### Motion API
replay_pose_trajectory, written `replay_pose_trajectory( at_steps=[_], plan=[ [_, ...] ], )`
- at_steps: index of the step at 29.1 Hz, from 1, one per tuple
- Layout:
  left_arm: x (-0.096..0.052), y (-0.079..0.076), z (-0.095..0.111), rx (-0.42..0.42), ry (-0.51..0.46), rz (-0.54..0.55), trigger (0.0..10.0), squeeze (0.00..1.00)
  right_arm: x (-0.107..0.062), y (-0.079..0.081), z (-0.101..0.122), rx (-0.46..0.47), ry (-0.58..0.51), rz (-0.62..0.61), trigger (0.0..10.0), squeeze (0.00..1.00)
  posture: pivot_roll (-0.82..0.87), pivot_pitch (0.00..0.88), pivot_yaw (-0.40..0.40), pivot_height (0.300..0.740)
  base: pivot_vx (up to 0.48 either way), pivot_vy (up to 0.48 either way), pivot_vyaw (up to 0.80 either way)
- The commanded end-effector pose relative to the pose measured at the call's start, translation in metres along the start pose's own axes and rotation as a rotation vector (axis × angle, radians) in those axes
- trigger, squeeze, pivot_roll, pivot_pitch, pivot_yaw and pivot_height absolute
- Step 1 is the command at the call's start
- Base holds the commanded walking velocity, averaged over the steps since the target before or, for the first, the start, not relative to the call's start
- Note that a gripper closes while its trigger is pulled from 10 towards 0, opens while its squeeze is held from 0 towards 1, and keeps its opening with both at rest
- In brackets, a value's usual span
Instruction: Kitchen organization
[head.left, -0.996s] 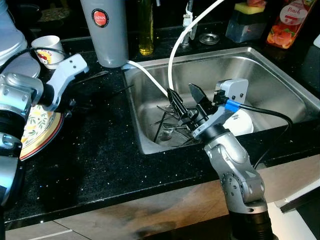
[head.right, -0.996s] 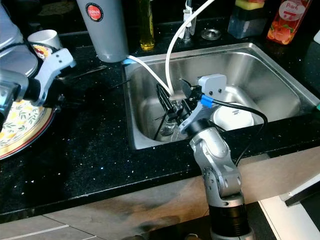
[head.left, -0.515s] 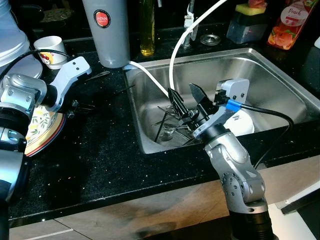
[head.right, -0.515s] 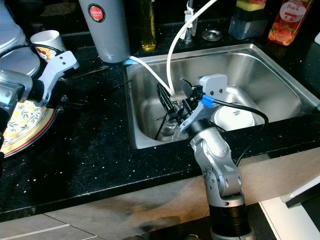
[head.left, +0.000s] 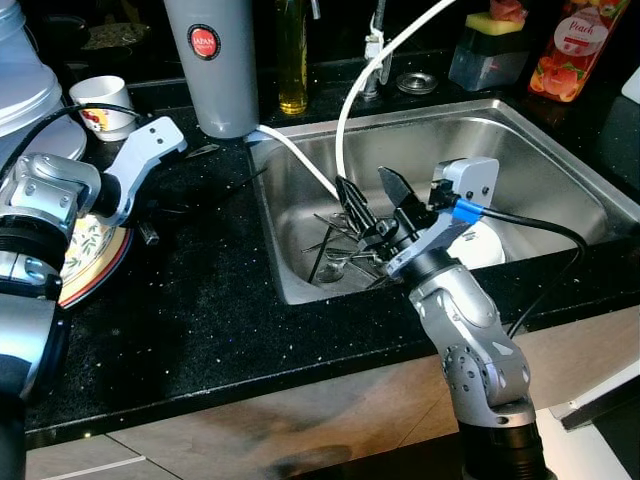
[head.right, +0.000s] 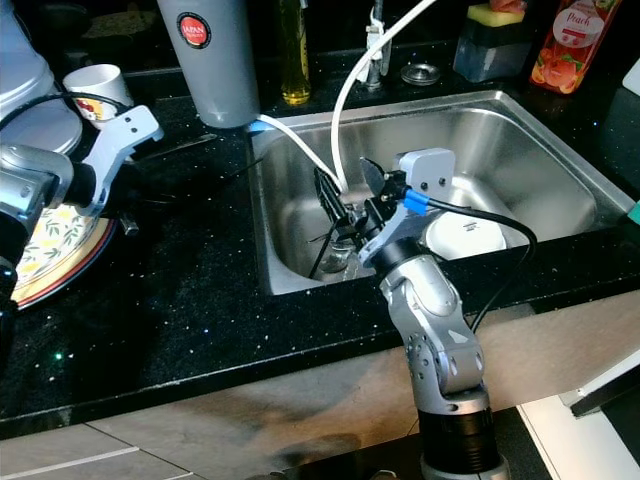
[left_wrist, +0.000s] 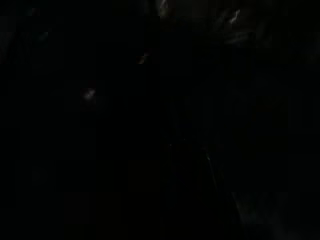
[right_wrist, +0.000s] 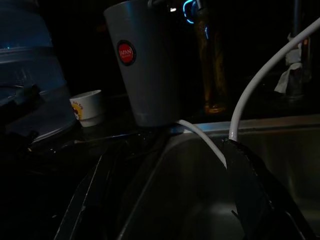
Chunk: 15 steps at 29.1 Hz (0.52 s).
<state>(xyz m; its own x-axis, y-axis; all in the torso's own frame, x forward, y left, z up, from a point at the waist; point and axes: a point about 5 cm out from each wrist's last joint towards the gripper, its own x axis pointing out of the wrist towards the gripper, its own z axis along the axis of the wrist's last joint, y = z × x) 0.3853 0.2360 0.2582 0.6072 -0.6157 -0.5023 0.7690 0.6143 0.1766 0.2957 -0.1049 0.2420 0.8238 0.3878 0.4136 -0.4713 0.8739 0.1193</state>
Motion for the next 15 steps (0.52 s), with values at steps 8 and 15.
replay_pose_trajectory(
  at_steps=[8, 15],
  plan=[
    [0.028, -0.035, 0.096, -0.039, -0.503, -0.198, 10.0, 0.00, 0.001, 0.002, 0.001, 0.008, -0.007, 0.011, 10.0, 0.00, 0.16, 0.126, 0.029, 0.740, 0.000, 0.000, 0.00],
    [0.082, -0.077, 0.141, -0.132, -0.568, -0.142, 10.0, 0.00, -0.002, 0.004, 0.002, 0.007, -0.008, 0.004, 10.0, 0.00, 0.14, 0.125, 0.044, 0.740, 0.000, 0.000, 0.00]
  ],
)
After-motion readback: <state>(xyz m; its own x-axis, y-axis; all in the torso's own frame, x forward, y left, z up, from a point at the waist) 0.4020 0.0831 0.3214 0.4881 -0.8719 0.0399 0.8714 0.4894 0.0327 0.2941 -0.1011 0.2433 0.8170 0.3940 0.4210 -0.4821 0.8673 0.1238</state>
